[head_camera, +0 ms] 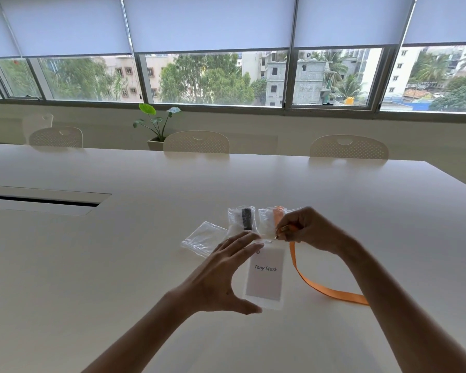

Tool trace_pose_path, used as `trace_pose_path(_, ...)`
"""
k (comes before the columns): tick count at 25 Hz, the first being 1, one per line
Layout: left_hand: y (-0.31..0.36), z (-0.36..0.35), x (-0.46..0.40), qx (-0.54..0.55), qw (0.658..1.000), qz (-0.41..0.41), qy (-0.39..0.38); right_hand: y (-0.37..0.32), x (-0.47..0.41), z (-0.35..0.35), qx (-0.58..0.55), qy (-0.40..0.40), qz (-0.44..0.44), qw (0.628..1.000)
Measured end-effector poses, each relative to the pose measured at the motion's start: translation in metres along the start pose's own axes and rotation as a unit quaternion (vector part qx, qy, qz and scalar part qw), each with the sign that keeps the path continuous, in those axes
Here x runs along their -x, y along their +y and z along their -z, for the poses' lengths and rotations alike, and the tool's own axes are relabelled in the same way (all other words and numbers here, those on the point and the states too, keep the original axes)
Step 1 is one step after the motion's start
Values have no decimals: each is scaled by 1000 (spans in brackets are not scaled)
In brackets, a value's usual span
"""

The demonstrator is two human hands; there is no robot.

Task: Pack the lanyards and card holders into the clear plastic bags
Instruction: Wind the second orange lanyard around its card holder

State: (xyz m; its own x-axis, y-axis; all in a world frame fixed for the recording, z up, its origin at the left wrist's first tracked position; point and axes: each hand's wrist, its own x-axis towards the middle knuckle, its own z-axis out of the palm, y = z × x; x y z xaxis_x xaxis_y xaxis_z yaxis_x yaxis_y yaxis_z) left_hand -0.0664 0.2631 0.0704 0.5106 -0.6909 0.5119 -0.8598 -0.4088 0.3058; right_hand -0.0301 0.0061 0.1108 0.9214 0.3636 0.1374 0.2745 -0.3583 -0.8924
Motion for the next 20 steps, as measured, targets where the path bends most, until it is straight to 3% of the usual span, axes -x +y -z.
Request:
trace_pose_path(6, -8, 11, -10, 19, 994, 77, 79, 40, 3, -36, 32, 144, -9, 989)
trace_pose_path(8, -15, 14, -15, 3, 990, 108, 88, 50, 6, -54, 18, 152, -26, 988)
trace_pose_path(13, -33, 13, -26, -77, 975, 195, 70, 55, 19, -93, 106, 165, -71, 978)
trace_pose_path(20, -61, 17, -29, -186, 938, 283, 79, 37, 45, -119, 224, 180, -31, 957)
